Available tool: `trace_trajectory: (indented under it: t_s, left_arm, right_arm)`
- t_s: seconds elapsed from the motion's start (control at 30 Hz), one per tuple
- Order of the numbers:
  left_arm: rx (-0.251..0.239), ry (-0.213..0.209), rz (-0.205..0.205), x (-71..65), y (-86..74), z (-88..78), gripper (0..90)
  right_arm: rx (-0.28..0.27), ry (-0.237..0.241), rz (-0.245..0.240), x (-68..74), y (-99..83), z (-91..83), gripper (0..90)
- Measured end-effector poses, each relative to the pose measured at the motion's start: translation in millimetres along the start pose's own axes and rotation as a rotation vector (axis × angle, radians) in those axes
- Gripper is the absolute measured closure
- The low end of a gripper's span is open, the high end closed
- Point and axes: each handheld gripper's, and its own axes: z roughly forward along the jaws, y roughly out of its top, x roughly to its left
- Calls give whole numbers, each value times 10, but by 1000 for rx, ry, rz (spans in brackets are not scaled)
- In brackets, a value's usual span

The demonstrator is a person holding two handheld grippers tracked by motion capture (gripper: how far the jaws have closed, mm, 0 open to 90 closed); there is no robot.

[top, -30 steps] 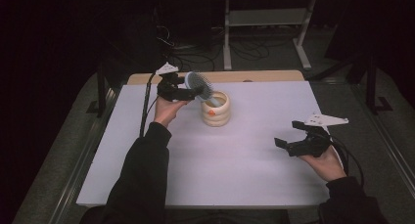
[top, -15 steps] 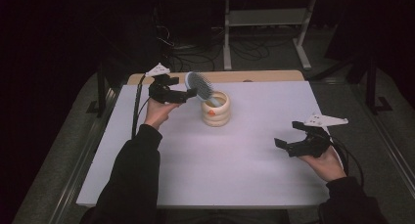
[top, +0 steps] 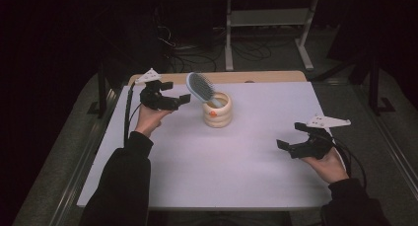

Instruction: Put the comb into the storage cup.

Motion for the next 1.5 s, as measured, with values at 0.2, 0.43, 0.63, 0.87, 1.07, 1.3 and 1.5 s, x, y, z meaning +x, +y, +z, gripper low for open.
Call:
trace_trajectory:
  t_s: [0.2,0.43,0.63,0.87,1.07,1.3,1.5]
  left_arm:
    - [2,-7,5,8,-42,-93,0]
    - [-4,-6,20,13,-116,-199,0]
    - [2,-7,31,26,-177,-269,0]
    - [-4,-3,34,48,-234,-370,0]
    - [-13,0,25,76,-279,-461,0]
    - [-18,6,18,94,-365,-566,0]
    - [-32,5,20,117,-445,-659,0]
  right_arm:
    - [1,-2,-1,4,-1,2,0]
    - [5,-3,-2,2,-5,3,0]
    - [6,-4,0,5,-5,3,0]
    - [9,-6,-2,6,-9,8,0]
    - [11,-7,-2,3,-12,10,0]
    - [15,-6,-4,6,-13,15,0]
    - [17,-6,-4,7,-16,17,0]
